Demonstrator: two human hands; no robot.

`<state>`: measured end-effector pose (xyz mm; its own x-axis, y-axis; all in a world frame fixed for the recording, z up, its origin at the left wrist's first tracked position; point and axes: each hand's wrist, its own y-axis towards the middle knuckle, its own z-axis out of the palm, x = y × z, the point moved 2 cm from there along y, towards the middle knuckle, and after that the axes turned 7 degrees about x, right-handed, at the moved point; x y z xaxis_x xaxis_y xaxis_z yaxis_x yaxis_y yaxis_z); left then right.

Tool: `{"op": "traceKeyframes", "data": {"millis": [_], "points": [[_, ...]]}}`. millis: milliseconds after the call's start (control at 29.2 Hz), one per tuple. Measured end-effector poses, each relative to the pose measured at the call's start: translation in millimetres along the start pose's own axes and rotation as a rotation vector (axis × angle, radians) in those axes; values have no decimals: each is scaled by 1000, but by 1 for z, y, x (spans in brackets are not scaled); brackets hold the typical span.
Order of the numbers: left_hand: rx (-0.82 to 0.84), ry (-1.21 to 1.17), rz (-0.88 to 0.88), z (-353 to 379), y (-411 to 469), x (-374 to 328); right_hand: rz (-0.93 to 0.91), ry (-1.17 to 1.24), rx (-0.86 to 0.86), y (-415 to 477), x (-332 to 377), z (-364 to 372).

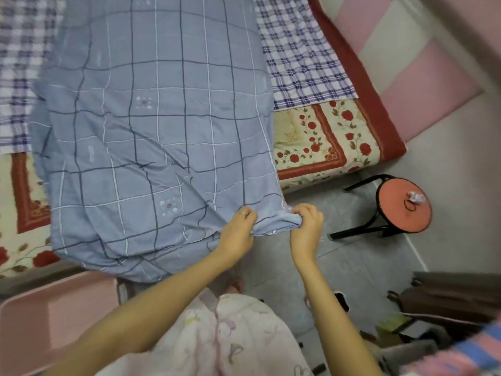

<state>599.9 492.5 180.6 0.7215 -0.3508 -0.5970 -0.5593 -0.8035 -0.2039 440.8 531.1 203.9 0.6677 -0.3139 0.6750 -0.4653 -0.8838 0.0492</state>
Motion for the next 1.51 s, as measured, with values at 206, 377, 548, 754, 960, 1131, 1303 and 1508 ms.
{"op": "traceKeyframes", "data": {"millis": [206,377,548,754,960,1131,1303,1508], "points": [[25,34,-56,4,-1,-18,512,968,27,6,10,-12],[20,74,-50,-5,-5,-17,89,761,350,10,30,-36],[76,-27,-146,-7,-17,0,-384,7,650,-9,71,-40],[26,-823,-340,0,-43,8,-92,535,893,-48,82,-10],[-96,-1364,-573,6,-40,32,215,1131,587,-27,78,9],[-153,-1478,-630,-9,-47,38,861,897,612,-14,51,23],[-85,-986,-331,-16,-56,24,726,939,792,-18,65,48],[-103,-694,-199,-11,-54,7,584,714,623,-10,56,53]]}}
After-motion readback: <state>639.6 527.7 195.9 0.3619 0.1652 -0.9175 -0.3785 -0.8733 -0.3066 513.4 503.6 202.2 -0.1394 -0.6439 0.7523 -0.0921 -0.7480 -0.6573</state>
